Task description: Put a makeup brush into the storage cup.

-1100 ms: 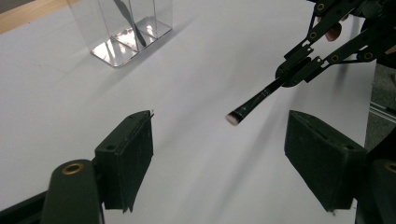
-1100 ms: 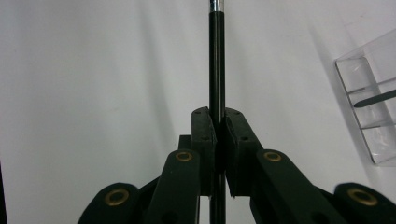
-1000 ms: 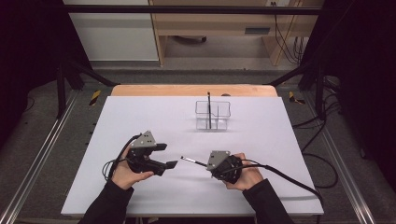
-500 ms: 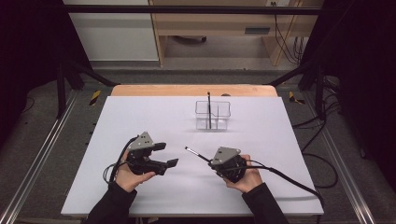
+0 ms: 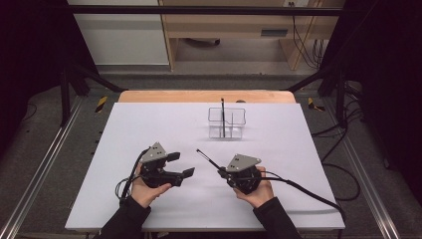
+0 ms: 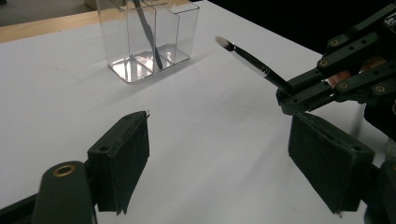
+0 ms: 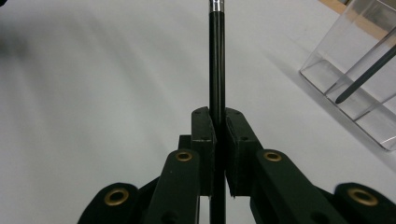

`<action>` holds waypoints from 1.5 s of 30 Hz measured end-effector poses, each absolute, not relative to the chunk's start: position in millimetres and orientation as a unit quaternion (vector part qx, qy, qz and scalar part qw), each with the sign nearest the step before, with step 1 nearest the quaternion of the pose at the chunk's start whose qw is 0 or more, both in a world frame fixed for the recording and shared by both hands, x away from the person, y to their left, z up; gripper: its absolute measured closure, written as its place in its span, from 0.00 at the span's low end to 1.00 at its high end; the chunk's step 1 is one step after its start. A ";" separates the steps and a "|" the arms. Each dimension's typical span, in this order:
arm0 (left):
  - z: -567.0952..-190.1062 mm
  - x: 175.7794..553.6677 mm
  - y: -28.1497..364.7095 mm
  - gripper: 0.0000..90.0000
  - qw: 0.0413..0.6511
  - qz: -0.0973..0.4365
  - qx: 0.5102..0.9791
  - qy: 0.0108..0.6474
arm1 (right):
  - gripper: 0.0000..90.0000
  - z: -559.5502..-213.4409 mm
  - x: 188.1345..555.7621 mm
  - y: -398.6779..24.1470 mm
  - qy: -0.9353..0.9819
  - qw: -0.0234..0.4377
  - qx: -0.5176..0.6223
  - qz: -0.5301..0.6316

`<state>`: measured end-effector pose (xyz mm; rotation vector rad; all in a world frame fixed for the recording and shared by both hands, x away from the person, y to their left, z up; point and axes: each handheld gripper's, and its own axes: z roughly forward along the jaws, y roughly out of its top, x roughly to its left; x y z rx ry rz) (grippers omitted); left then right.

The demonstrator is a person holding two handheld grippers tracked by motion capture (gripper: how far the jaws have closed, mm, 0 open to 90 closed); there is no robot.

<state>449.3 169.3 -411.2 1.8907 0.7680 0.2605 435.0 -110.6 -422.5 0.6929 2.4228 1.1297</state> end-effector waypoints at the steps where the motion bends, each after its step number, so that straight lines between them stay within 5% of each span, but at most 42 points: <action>1: -411.6 449.1 169.1 0.22 0.520 0.107 0.783 0.322 | 0.94 -423.1 435.4 -110.7 0.860 0.187 0.249 0.405; 45: -409.6 454.9 140.7 0.26 0.629 0.083 0.673 0.380 | 0.94 -425.0 434.5 -107.3 0.800 0.182 0.303 0.484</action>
